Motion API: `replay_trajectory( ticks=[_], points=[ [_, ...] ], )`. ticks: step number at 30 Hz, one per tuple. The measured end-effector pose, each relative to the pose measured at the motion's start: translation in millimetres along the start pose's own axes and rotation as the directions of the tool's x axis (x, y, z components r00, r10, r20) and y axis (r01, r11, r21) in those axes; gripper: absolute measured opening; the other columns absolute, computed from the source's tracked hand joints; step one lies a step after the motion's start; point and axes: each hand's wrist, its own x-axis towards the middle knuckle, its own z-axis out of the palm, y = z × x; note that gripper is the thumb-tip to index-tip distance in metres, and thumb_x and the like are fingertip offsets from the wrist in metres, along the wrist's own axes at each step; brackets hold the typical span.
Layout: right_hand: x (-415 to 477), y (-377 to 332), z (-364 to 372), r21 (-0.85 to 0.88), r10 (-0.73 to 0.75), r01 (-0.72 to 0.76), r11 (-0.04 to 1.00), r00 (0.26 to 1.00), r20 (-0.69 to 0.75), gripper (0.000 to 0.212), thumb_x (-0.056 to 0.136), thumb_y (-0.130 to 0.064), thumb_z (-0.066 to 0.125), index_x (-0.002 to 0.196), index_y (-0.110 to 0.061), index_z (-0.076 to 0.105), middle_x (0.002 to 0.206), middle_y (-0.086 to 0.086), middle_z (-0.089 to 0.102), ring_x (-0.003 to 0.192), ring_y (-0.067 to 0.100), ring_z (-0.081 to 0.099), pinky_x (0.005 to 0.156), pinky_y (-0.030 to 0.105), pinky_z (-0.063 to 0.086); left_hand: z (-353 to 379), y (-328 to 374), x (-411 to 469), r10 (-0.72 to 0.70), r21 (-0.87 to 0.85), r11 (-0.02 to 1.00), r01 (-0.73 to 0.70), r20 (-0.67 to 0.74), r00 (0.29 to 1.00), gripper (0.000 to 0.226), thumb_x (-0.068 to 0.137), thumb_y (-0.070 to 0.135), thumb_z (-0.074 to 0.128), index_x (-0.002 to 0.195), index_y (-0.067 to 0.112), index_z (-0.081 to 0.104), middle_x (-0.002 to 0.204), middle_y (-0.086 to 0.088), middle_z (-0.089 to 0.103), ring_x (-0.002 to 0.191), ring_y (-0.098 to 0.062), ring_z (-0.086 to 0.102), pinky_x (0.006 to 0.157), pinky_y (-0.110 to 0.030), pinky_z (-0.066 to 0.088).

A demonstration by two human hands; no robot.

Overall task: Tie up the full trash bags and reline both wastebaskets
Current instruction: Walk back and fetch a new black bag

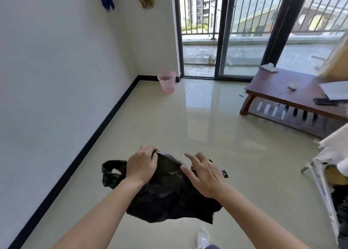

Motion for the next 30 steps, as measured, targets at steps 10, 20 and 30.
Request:
replay_trajectory(
  ticks=[10, 20, 30],
  points=[
    [299.6, 29.5, -49.0, -0.402, 0.079, 0.035, 0.915, 0.961, 0.265, 0.042, 0.087, -0.037, 0.058, 0.124, -0.020, 0.050, 0.120, 0.007, 0.062, 0.113, 0.031, 0.056, 0.096, 0.041, 0.039, -1.4, -44.2, 238.6, -0.005, 0.009, 1.000, 0.007, -0.225, 0.974, 0.010, 0.091, 0.014, 0.063, 0.100, 0.012, 0.066, 0.092, -0.007, 0.060, 0.067, -0.029, 0.062, 0.057, -0.031, 0.046],
    [600.1, 64.1, -68.3, -0.357, 0.327, -0.184, 0.916, 0.858, 0.396, 0.051, 0.083, -0.046, 0.056, 0.129, -0.022, 0.059, 0.130, 0.006, 0.061, 0.119, 0.029, 0.057, 0.093, 0.036, 0.050, 34.9, -141.4, 525.8, 0.020, -0.072, 0.997, -0.036, -0.224, 0.974, 0.035, 0.094, 0.036, 0.037, 0.099, 0.016, 0.066, 0.090, -0.001, 0.066, 0.081, -0.024, 0.062, 0.068, -0.033, 0.046],
    [838.3, 121.1, -133.1, -0.038, 0.359, -0.421, 0.906, 0.719, 0.595, 0.038, 0.076, -0.043, 0.064, 0.108, -0.023, 0.068, 0.114, 0.003, 0.068, 0.105, 0.022, 0.065, 0.098, 0.035, 0.051, 38.5, -127.7, 802.9, 0.197, -0.156, 0.950, -0.271, -0.377, 0.905, 0.028, 0.097, 0.030, 0.043, 0.106, 0.013, 0.062, 0.092, -0.002, 0.064, 0.080, -0.022, 0.062, 0.066, -0.040, 0.053]
  ],
)
